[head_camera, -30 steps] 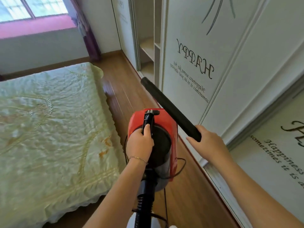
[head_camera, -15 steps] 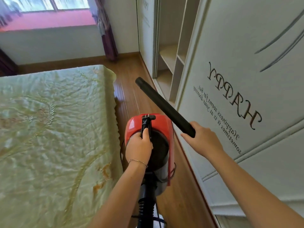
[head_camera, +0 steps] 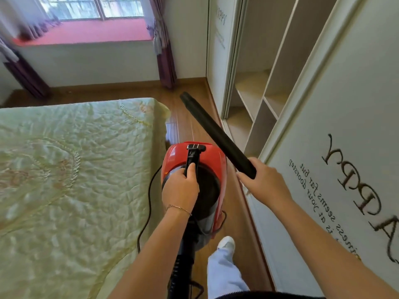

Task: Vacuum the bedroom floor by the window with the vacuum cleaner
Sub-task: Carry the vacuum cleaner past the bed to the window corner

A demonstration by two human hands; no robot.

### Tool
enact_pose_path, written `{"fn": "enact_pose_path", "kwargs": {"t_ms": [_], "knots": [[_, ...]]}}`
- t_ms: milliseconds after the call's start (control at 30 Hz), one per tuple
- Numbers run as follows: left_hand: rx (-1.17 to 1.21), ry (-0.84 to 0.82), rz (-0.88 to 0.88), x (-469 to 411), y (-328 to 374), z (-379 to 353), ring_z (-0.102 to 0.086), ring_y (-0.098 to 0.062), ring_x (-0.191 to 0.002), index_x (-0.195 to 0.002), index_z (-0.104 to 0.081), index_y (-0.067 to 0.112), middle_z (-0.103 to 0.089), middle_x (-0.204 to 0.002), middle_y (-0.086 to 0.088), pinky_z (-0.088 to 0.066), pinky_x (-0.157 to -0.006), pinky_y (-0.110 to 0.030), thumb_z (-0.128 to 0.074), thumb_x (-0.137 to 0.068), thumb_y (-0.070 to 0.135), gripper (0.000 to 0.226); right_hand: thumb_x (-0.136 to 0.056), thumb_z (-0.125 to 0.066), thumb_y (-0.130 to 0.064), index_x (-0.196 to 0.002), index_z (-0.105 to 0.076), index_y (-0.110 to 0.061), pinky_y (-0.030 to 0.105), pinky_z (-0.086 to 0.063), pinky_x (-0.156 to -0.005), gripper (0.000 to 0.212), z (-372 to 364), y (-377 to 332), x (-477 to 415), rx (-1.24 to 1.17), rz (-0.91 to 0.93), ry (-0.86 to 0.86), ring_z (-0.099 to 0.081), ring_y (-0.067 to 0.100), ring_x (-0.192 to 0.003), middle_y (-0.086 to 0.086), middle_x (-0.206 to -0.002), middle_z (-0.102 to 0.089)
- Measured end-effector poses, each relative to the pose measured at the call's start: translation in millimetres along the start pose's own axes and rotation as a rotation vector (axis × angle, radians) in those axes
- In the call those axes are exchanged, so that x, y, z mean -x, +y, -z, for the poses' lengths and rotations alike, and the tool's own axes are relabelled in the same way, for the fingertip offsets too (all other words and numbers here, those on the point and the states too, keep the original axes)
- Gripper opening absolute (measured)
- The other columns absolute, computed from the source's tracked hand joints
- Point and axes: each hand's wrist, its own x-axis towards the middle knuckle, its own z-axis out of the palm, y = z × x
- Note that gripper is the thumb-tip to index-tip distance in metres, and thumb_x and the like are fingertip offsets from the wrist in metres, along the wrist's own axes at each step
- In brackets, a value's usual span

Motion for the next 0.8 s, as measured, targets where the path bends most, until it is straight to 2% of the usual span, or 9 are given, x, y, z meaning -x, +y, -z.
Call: {"fn": "enact_pose_path", "kwargs": {"t_ms": [133,200,267,400,567,667,800], "knots": [[-0.043,0.037,0.033,-67,15,-22,-0.06,-0.028,-0.062,-0.068,-0.061,0.007,-0.065,-0.066,-0.011,-0.041,-0.056,-0.034,-0.037,-0.095,0.041,0.05,-0.09,-0.058,-0.039,-0.12,-0.052,-0.023,0.024,-0.052,-0.059,0.035,-10,5,-82,-0.075,0.03,-0.022,-0.061,0.012,-0.071,-0.005,-0.082,-0.059],[-0.053,0.039,0.042,-102,28,-34,-0.059,-0.029,-0.06,-0.07,-0.061,0.005,-0.064,-0.064,-0.012,-0.039,-0.055,-0.033,-0.037,-0.095,0.041,0.05,-0.09,-0.058,-0.04,-0.119,-0.052,-0.024,0.025,-0.052,-0.059,0.033,-12,9,-126,-0.097,0.04,-0.033,-0.06,0.009,-0.068,-0.011,-0.076,-0.056],[-0.041,0.048,0.054,-136,43,-44,-0.06,-0.03,-0.062,-0.071,-0.061,0.006,-0.065,-0.066,-0.014,-0.039,-0.055,-0.033,-0.038,-0.096,0.04,0.048,-0.089,-0.058,-0.041,-0.118,-0.052,-0.025,0.026,-0.053,-0.057,0.033,-10,12,-169,-0.084,0.044,-0.057,-0.061,0.009,-0.066,-0.009,-0.075,-0.058],[-0.008,0.084,0.072,-202,79,-59,-0.055,-0.026,-0.059,-0.061,-0.056,0.013,-0.058,-0.057,-0.004,-0.036,-0.054,-0.031,-0.038,-0.097,0.035,0.046,-0.089,-0.057,-0.042,-0.116,-0.051,-0.026,0.026,-0.053,-0.057,0.032,-4,14,-243,-0.059,0.069,-0.104,-0.061,0.009,-0.065,-0.01,-0.075,-0.057],[0.029,0.126,0.066,-272,120,-69,-0.046,-0.016,-0.048,-0.049,-0.048,0.015,-0.049,-0.046,0.003,-0.03,-0.049,-0.029,-0.04,-0.098,0.03,0.051,-0.089,-0.057,-0.043,-0.119,-0.051,-0.029,0.035,-0.058,-0.063,0.033,-2,19,-321,-0.005,0.083,-0.134,-0.064,0.016,-0.066,-0.005,-0.077,-0.061],[0.013,0.136,0.059,-310,135,-77,-0.044,-0.012,-0.047,-0.049,-0.047,0.015,-0.047,-0.046,0.004,-0.026,-0.047,-0.028,-0.038,-0.099,0.029,0.052,-0.089,-0.056,-0.044,-0.124,-0.05,-0.028,0.028,-0.051,-0.055,0.039,-4,20,-367,0.025,0.098,-0.129,-0.062,0.016,-0.064,-0.004,-0.077,-0.061],[-0.02,0.118,0.062,-372,149,-93,-0.043,-0.01,-0.047,-0.05,-0.045,0.016,-0.047,-0.047,0.005,-0.023,-0.046,-0.026,-0.038,-0.099,0.028,0.051,-0.089,-0.056,-0.045,-0.128,-0.048,-0.027,0.026,-0.048,-0.055,0.044,-11,18,-438,0.078,0.104,-0.129,-0.062,0.019,-0.066,-0.003,-0.077,-0.06]]}}
